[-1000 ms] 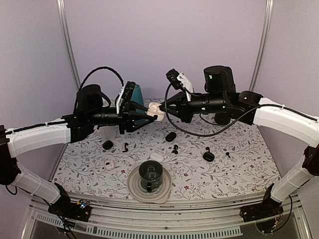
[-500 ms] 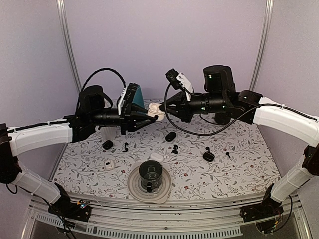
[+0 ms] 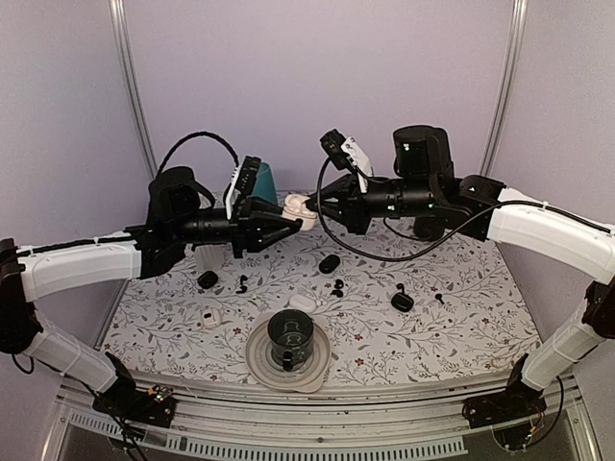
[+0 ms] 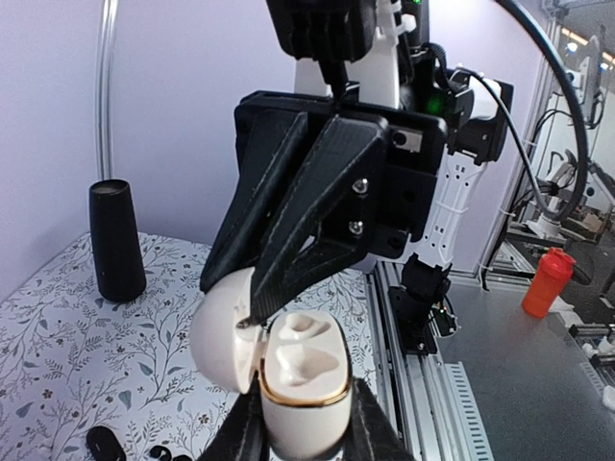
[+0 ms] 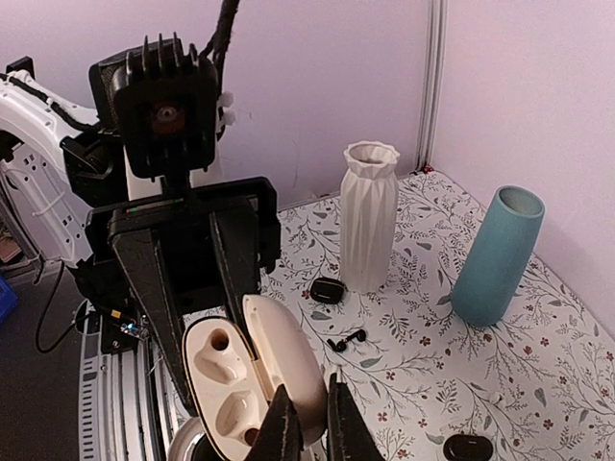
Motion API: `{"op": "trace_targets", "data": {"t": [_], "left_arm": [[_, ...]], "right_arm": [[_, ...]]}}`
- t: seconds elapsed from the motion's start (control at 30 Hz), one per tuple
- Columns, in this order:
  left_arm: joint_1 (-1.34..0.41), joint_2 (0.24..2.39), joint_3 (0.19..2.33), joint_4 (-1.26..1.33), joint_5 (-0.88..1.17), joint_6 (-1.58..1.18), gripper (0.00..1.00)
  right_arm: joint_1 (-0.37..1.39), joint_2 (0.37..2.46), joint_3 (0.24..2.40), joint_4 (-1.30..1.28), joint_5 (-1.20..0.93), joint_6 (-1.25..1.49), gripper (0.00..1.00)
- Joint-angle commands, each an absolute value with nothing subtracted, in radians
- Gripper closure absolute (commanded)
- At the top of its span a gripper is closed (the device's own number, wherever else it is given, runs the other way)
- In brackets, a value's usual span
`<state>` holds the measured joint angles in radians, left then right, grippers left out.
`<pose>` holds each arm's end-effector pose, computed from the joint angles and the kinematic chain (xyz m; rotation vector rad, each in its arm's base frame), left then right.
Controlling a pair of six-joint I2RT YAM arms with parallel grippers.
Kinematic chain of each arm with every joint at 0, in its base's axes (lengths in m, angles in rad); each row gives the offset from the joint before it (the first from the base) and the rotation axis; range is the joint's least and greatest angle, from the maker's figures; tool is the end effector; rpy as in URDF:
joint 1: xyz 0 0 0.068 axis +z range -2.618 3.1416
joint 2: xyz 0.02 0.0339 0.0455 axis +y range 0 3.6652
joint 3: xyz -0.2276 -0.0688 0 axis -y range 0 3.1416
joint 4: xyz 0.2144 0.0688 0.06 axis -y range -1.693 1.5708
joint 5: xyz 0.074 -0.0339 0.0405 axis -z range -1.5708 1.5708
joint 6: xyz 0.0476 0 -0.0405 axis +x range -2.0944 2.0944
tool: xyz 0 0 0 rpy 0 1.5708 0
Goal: Insert the wireless bluetooth earbuds into the charging case
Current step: Pass from the right arm to the left
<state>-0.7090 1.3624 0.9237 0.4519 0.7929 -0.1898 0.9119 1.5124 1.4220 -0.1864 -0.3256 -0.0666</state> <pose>0.2055 -0.2210 0.3008 1.0569 1.3596 -1.2956 0.1963 0.2783 0.3486 -1.1085 1.5770 0.8793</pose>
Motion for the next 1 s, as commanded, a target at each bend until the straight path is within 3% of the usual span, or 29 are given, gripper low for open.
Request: {"op": "trace_targets", "data": {"t": [0.0, 0.17, 0.37, 0.4, 0.8, 0.97], "left_arm": [[-0.724, 1.384, 0.898, 0.54, 0.803, -0.248, 0.8], [-0.724, 1.382, 0.886, 0.555, 0.801, -0.256, 1.0], [-0.724, 1.368, 0.872, 0.534, 0.784, -0.228, 1.0], [-0.724, 1.367, 0.873, 0.529, 0.782, -0.223, 1.0], [-0.718, 1.363, 0.849, 0.528, 0.747, -0.227, 1.0], [-0.697, 1.374, 0.841, 0.525, 0.713, -0.259, 1.0]], "right_arm": [[0.918, 1.503, 1.411, -0.132, -0.317, -0.049, 0.93], [0.918, 1.503, 1.405, -0.126, -0.322, -0.042, 0.89], [0.908, 1.502, 1.405, -0.124, -0.293, -0.008, 0.49], [0.9, 1.503, 1.405, -0.125, -0.301, -0.007, 0.47], [0.854, 1.491, 1.364, -0.1, -0.313, 0.116, 0.37], [0.851, 1.457, 1.33, -0.077, -0.287, 0.129, 0.27]]}}
